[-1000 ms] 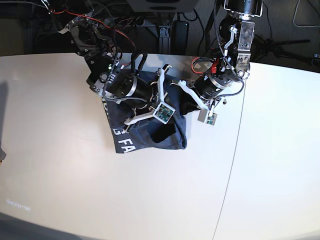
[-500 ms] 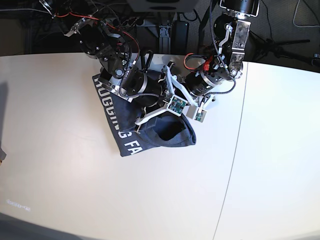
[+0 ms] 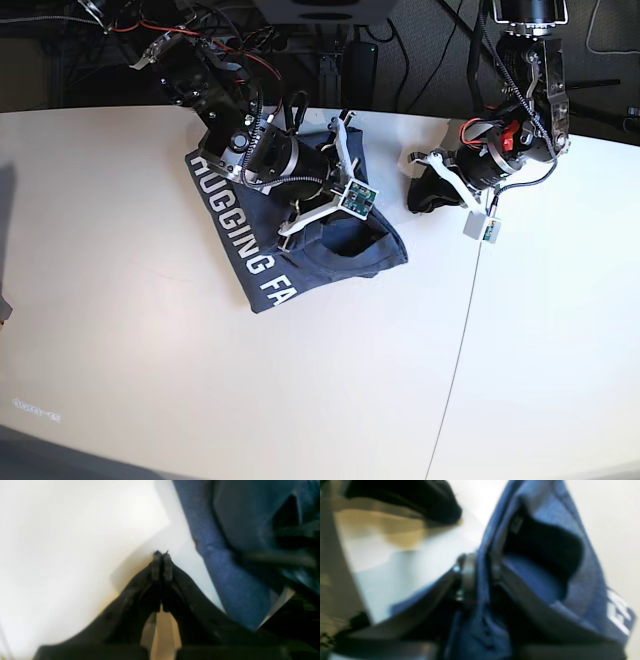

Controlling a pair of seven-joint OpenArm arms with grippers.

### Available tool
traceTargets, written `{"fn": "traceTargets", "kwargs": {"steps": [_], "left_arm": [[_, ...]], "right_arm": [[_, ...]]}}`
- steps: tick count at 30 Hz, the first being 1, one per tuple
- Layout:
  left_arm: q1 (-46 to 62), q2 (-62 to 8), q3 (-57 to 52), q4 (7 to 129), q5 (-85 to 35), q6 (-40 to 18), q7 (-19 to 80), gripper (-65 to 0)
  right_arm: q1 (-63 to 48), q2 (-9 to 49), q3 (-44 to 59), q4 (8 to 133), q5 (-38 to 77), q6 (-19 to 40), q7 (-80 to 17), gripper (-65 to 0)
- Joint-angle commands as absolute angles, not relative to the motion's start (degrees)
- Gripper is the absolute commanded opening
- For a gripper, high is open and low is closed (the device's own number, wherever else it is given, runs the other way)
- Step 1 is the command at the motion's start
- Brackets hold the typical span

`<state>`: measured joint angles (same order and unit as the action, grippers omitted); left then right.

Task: Fold the T-shirt properly
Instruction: 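Release the right gripper and regrasp the folded bundle edge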

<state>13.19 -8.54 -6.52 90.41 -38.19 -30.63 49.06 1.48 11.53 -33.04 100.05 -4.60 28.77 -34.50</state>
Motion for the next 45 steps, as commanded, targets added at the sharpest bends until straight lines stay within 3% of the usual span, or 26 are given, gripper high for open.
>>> {"fn": "traceTargets", "kwargs": {"steps": [1, 5, 12, 14, 16, 17, 23, 30, 34, 45], "left_arm": [[13.21, -9.28, -6.79, 91.00, -36.64, -30.30, 49.98, -65.0], [13.21, -10.20, -6.79, 91.00, -36.64, -30.28, 49.98, -65.0], [13.23, -10.35, -6.79, 91.00, -36.67, -30.28, 49.95, -65.0], [13.37, -10.35, -6.79, 91.00, -36.64, -30.30, 49.98, -65.0], [13.52, -10.39, -6.79, 91.00, -36.64, -30.52, 50.00, -65.0], [13.52, -10.39, -6.79, 91.00, -36.62, -30.70, 50.02, -65.0], [13.52, -10.68, -6.79, 91.00, -36.60, -30.74, 50.02, -65.0], [13.52, -10.68, -6.79, 91.00, -36.14, -30.79, 50.00, -65.0], [13.52, -10.66, -6.79, 91.00, -36.16, -30.76, 50.00, -65.0], [13.47, -10.70, -13.58, 91.00, -36.34, -30.72, 49.95, -65.0]], "right_arm": [[2.20, 11.05, -32.86, 101.01, -3.29, 29.76, -33.21, -46.8], [2.20, 8.80, -32.99, 101.01, 1.02, 29.78, -33.08, -36.3], [4.86, 2.90, -32.25, 101.27, 1.04, 29.76, -32.82, -36.4], [6.57, 1.80, -30.26, 101.58, 0.71, 29.76, -32.84, -44.1], [8.05, 1.10, -26.92, 101.69, -0.82, 29.76, -33.08, -63.1], [8.82, 1.06, -24.75, 101.69, -1.87, 29.76, -33.67, -65.0], [10.09, 2.35, -9.76, 101.80, 0.97, 29.76, -39.81, -65.0], [4.36, 13.23, -0.91, 105.71, 11.09, 29.80, -41.04, -65.0], [-1.13, 17.37, -0.84, 107.81, 17.19, 29.82, -40.99, -65.0], [-9.13, 17.45, -13.80, 109.82, 23.51, 31.42, -40.97, -65.0]]}}
